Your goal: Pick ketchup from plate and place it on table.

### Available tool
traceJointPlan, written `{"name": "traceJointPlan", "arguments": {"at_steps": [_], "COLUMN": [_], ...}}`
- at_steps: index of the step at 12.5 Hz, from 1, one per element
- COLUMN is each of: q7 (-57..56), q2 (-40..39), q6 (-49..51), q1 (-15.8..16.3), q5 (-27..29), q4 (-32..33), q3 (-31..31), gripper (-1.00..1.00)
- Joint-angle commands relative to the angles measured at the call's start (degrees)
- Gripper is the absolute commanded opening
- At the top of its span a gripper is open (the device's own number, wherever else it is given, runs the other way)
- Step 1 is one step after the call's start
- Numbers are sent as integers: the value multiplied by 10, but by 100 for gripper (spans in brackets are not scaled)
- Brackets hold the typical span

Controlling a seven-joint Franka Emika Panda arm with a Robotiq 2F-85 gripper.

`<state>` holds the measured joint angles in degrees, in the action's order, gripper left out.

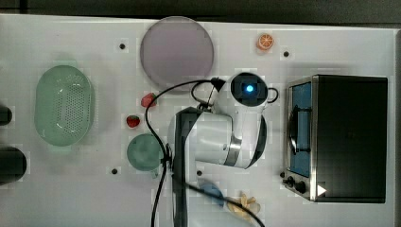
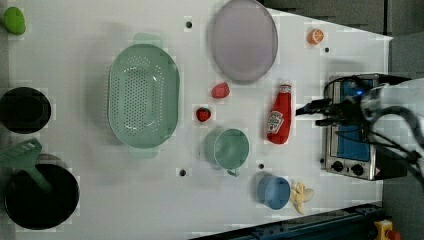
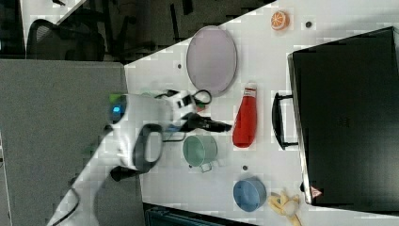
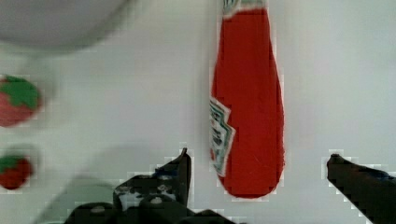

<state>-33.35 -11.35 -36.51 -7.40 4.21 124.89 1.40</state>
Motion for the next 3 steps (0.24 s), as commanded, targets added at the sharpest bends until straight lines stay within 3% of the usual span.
{"name": "traceJointPlan", "arguments": {"at_steps": [1,3], "q7": [152,236], "q2": [87,112], "q6": [70,172], "q1": [9,9], "q5": [-3,-11], "q4": [-111,-164], "q3": [6,7], "gripper": [100,100]}}
